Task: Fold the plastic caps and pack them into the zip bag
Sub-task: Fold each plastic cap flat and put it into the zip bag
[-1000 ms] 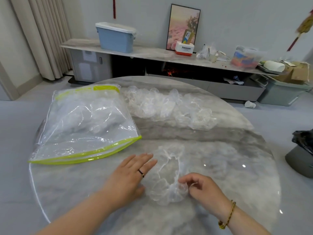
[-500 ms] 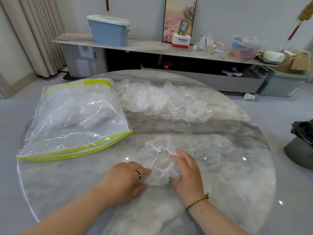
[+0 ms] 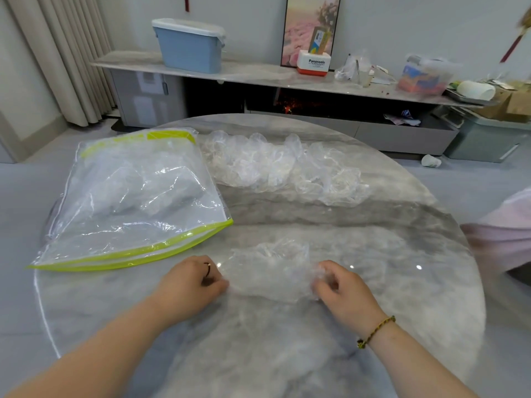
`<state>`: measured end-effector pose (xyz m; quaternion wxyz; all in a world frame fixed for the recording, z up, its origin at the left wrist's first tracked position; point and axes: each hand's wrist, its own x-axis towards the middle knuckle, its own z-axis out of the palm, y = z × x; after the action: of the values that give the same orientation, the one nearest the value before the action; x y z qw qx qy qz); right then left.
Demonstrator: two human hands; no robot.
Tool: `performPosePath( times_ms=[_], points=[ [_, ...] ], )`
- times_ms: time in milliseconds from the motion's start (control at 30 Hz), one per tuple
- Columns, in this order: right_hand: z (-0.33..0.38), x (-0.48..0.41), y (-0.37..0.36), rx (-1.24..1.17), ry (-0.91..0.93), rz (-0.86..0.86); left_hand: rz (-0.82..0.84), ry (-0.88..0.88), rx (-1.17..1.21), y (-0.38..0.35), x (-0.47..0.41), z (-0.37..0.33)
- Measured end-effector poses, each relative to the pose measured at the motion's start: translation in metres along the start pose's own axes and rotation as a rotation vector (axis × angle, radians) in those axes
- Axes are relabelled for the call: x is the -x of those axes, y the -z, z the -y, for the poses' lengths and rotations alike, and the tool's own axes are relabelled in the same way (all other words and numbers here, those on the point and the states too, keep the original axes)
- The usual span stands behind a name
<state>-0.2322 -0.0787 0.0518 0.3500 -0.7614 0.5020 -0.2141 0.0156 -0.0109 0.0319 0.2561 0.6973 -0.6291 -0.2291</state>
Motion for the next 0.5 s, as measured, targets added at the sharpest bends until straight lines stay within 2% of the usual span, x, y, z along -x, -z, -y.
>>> performPosePath(
  times_ms=[67,133,200,267,367,433,500],
  points=[
    [0.004,-0.003,-0.004,-0.061,-0.055,-0.079,-0.048,0.131,0.078,0.001,-0.003,-0.004],
    [0.005,-0.006,-0.008,-0.061,-0.107,-0.128,-0.076,0.245,0.05,0.004,-0.003,-0.011],
    [0.006,-0.007,-0.014,-0.033,-0.158,-0.154,-0.072,0.267,-0.11,0.005,-0.003,-0.017],
    [0.011,-0.008,-0.019,0.108,-0.211,-0.16,-0.133,0.238,-0.238,0.006,-0.001,-0.024],
    [0.019,-0.007,-0.024,0.407,-0.197,-0.125,-0.414,-0.035,-0.356,-0.002,-0.002,-0.03],
    [0.025,-0.007,-0.032,0.568,0.002,-0.208,-0.391,-0.268,-0.315,-0.015,-0.002,-0.035],
    [0.026,-0.009,-0.04,0.564,0.193,-0.25,-0.253,-0.355,-0.387,-0.03,-0.002,-0.038]
  ],
)
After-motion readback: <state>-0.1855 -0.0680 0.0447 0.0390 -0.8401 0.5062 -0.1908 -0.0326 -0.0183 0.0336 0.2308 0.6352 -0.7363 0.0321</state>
